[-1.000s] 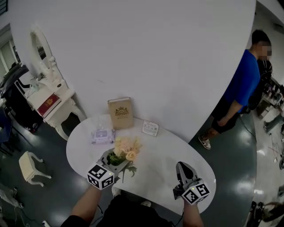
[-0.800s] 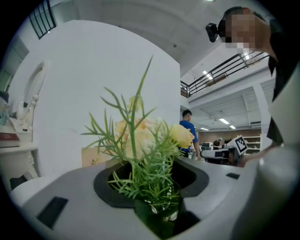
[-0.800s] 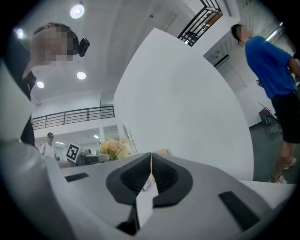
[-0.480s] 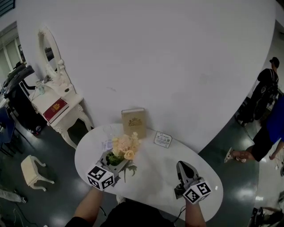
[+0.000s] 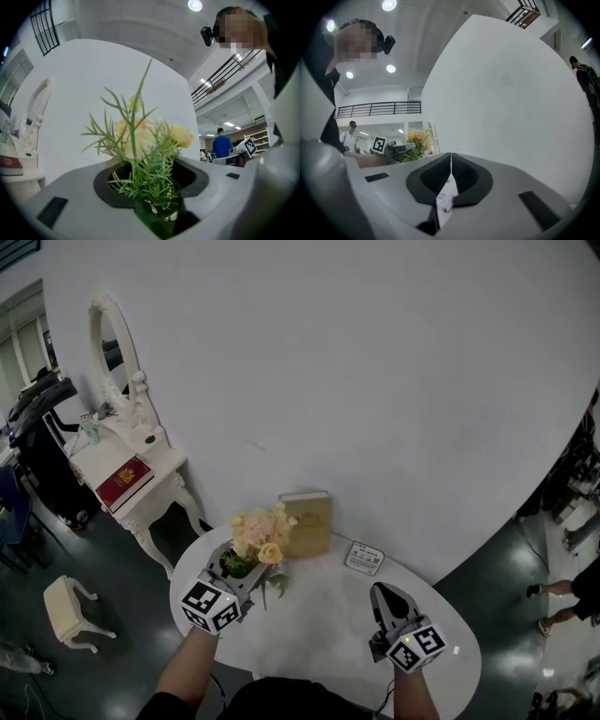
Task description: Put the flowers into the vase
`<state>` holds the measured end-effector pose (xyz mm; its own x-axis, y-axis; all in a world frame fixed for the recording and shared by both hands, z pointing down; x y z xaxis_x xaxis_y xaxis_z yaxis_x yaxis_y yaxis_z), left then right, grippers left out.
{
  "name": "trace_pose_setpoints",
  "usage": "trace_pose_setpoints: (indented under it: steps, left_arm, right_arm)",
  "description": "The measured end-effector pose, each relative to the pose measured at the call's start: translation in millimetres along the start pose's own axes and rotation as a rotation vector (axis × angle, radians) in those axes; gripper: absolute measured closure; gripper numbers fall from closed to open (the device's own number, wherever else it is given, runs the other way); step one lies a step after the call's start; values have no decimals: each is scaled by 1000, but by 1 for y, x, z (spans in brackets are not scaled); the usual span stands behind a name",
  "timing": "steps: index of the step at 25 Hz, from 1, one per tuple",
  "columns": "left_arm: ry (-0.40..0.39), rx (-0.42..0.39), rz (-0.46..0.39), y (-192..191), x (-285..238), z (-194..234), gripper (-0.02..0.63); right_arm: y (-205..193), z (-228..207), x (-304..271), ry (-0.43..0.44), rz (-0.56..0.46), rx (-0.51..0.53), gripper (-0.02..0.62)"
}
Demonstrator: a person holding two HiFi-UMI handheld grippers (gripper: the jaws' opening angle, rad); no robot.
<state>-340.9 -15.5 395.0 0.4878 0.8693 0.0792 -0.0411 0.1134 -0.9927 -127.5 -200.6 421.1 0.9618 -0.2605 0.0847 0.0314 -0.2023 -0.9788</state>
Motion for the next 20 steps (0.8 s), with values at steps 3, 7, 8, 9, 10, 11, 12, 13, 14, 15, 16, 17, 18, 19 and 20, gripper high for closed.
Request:
trace_pose_setpoints:
  steps: [3, 7, 8, 9, 10, 11, 12, 13, 14, 15, 16, 17, 18, 19, 20]
  left_arm:
    - [-2, -45, -30, 11, -4, 25, 387]
    - [21, -107, -52, 21, -11, 64, 387]
    - [26, -130, -52, 23, -12, 72, 387]
    - [27, -146, -52, 24, -13, 81, 387]
    - [25, -151, -53, 23, -14, 90, 387]
    - [23, -145, -57, 22, -16, 100, 385]
    - [23, -127, -62, 21, -18, 109, 387]
    - [26, -103, -70, 21, -20, 118, 387]
    - [29, -76, -80, 22, -23, 127, 387]
    - [34, -51, -89, 23, -24, 135, 387]
    - [37, -30, -96, 24, -24, 142, 386]
    - [39, -14, -103, 25, -24, 149, 386]
    - [38, -6, -111, 23, -24, 155, 385]
    - [40, -4, -121, 22, -26, 159, 385]
    - [46, -9, -129, 22, -30, 161, 385]
  right_arm:
    - [-2, 2, -32, 12, 2, -8, 571]
    - [-17, 7, -76, 37, 15, -22, 571]
    - [-22, 9, -86, 41, 21, -22, 571]
    - [-27, 11, -95, 42, 31, -21, 571]
    - [-32, 13, -104, 41, 40, -21, 571]
    - [-37, 14, -112, 39, 47, -24, 571]
    - [-41, 14, -119, 36, 52, -29, 571]
    - [-45, 14, -125, 35, 54, -34, 571]
    - [-49, 13, -132, 35, 53, -39, 571]
    - [-53, 13, -138, 35, 51, -45, 571]
    - [-58, 15, -144, 33, 50, -54, 571]
    - [-61, 17, -147, 29, 50, -65, 571]
    - [-64, 20, -150, 24, 51, -75, 571]
    - [-66, 20, -150, 18, 54, -81, 571]
    - [-67, 19, -149, 12, 58, -83, 571]
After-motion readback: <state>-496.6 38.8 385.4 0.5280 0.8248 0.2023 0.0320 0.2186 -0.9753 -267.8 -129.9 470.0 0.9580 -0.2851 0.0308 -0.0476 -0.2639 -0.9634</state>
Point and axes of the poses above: the fingertips, and each gripper's own axes: x backward along the fingers, z to its left, y out of its top, the point moved 4 cm from there along x, backward along the fingers, and after that the axes turned 15 degrees about y, right-handed, at the moved point
